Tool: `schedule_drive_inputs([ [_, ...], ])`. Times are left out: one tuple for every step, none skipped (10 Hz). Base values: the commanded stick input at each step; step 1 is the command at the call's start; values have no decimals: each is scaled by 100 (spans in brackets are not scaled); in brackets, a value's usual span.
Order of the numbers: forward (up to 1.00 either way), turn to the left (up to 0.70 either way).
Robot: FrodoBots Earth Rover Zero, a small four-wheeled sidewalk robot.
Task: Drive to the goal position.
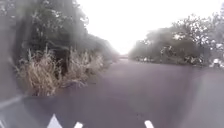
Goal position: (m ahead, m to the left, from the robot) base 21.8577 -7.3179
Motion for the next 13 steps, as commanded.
schedule_drive_inputs([
  [70, 0],
  [70, 0],
  [70, 0],
  [70, 0],
  [70, 0],
  [70, 0],
  [70, 0],
  [70, 0],
  [70, 0],
  [70, 0],
  [70, 0],
  [70, 0],
  [70, 0],
])
